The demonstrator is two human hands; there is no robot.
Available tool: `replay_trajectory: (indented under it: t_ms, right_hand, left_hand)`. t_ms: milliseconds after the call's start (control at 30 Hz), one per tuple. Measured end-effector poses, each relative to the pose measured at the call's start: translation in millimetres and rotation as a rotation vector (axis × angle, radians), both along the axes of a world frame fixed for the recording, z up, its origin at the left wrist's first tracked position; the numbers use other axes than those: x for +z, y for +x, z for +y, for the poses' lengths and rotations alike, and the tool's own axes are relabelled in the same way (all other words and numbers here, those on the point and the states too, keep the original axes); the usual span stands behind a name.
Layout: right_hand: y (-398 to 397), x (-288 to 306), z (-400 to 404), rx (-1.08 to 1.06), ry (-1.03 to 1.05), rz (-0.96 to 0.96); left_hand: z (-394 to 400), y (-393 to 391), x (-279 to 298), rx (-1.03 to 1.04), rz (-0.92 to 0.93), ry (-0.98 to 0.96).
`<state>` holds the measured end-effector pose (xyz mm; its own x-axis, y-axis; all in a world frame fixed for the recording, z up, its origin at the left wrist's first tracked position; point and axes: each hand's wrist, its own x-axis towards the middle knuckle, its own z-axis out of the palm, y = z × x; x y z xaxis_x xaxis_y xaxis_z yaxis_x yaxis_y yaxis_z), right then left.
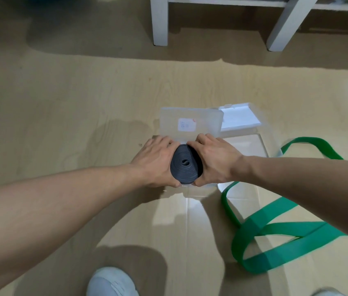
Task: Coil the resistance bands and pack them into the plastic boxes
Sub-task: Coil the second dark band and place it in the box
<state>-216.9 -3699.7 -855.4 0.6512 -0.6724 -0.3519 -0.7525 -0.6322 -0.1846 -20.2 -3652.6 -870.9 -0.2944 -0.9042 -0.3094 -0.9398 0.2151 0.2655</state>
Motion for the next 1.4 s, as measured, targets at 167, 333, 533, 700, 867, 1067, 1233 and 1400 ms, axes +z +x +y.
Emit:
replay_trajectory:
  t_ms: [167,333,533,700,867,1067,1233,1400]
  right_hand:
    - [0,-3,2,0.009,0.021,-0.016]
    - [2,-3,-2,-0.022,0.061,-0.053]
    - [3,-2,-9,0.003,0.089,-0.050]
    - [2,-4,-7,-0.005,0.078,-0.040]
    - [0,-2,-5,-0.011,0.103,-0.068]
    - [3,0,-11,0.038,0.089,-0.028]
    - [1,0,-9,0.044,0.087,-0.053]
    - [3,3,-13,0.039,0.137,-0.054]
  left_hand:
    - [-2,1,-2,-0.025,-0.034,-0.020]
    - [-8,7,0,-0.034,-0.037,-0.036]
    - [-10,8,1,-0.036,-0.024,-0.012]
    - [-5,6,-1,-0.039,-0.022,-0.025]
    - [-4,8,-1,-0.030,0.019,0.006]
    - [-6,6,-3,-0.048,0.010,0.004]
    - [-3,5,-6,-0.027,0.033,0.013]
    - [-7,6,-3,0.009,0.056,0.037]
